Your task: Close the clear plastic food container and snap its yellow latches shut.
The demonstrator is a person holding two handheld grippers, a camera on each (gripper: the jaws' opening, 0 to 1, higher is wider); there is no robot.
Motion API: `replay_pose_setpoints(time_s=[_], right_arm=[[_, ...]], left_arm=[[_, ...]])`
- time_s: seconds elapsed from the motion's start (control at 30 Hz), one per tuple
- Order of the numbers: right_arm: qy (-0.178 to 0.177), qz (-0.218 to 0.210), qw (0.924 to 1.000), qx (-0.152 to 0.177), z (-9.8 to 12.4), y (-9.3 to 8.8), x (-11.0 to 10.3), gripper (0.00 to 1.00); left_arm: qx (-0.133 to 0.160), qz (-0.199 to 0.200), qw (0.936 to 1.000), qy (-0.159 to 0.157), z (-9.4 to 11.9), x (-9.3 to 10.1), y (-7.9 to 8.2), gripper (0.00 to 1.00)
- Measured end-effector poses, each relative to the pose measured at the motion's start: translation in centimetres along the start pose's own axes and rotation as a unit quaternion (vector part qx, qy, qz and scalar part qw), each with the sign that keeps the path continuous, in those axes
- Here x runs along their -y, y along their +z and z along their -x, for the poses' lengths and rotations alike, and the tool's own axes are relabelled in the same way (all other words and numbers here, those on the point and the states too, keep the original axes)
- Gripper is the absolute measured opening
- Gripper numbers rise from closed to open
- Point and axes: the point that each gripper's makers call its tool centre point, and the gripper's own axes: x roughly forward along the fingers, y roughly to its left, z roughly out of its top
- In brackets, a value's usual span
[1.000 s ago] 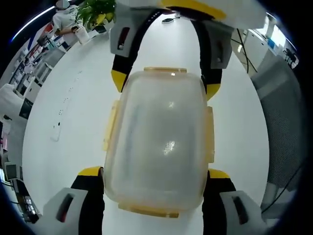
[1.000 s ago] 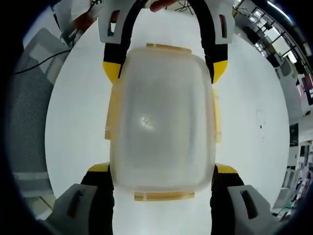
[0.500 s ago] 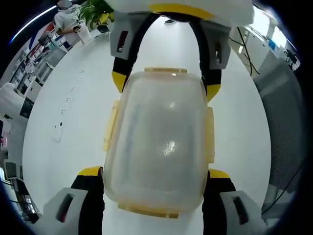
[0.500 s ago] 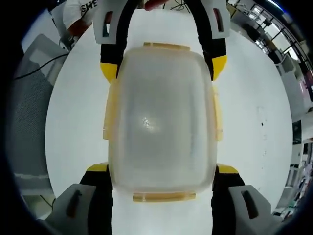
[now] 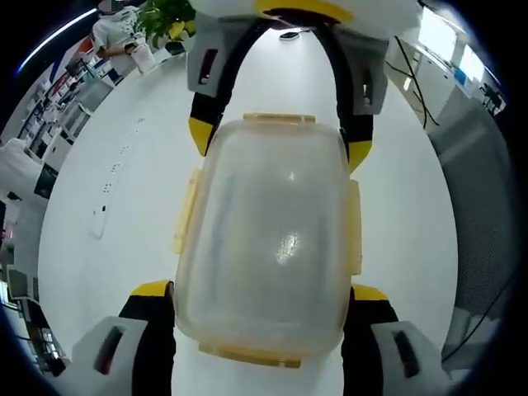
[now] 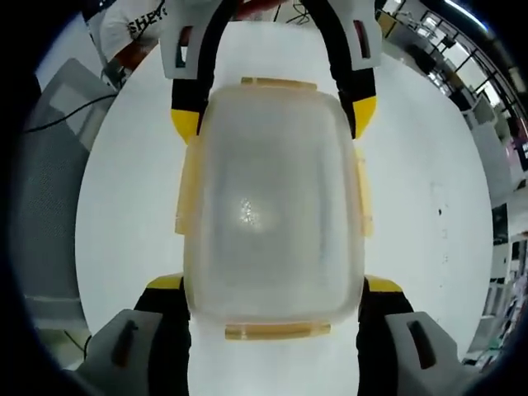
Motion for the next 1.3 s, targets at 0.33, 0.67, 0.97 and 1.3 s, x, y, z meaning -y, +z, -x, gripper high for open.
replay_pose_setpoints(time_s=[0.33,0.67,0.97,1.3], right_arm=[[-0.021,-0.009,0.9979,0.06,0.5,0.5,0.3,0.8],[-0.065,-0.094,0.9838,0.138,0.1,0.8,0.2,0.91],[-0.119,-0.184,0.954,0.204,0.9,0.8,0.2,0.93],[-0.143,-0.258,0.9242,0.243,0.6,0.9,-0.8,0.95]], left_arm=[[0.041,-0.03,0.9981,0.036,0.0,0.4,-0.3,0.83],[0.153,0.011,0.9837,0.094,1.1,0.3,0.7,0.8],[0.175,0.062,0.9719,0.145,2.4,-0.4,-0.5,0.76],[0.23,0.17,0.9351,0.21,3.3,0.3,-1.6,0.77]])
